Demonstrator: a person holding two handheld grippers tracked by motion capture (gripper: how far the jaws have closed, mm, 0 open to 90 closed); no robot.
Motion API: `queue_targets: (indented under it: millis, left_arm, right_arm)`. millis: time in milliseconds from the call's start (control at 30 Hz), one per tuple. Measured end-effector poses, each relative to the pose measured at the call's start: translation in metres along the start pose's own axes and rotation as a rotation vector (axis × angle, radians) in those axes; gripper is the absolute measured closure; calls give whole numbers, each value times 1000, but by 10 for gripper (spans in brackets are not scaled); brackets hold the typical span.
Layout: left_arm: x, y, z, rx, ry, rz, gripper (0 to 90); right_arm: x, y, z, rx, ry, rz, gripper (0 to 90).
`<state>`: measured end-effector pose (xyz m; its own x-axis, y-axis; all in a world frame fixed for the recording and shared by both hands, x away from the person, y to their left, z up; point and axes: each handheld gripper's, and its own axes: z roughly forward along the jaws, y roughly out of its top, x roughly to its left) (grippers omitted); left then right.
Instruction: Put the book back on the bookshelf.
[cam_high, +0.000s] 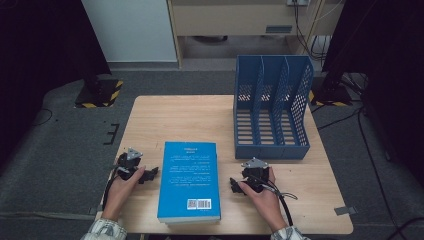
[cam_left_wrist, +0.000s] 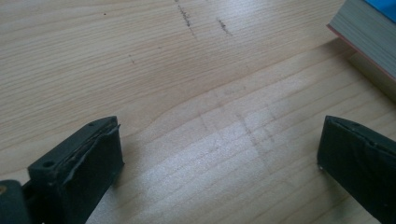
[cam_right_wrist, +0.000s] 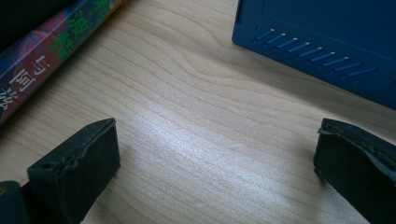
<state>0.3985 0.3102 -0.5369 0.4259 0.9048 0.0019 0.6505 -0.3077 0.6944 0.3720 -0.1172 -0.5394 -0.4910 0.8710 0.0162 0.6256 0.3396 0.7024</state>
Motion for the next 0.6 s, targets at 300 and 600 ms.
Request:
queue_targets:
  millis: [300, 600]
  left_arm:
    - [-2, 0, -10, 4, -41, -27, 40]
    - [-10, 0, -50, -91, -53, -93, 45]
  right_arm:
    - [-1, 1, -4, 13, 33, -15, 67]
    - [13, 10, -42, -65, 88, -56, 78]
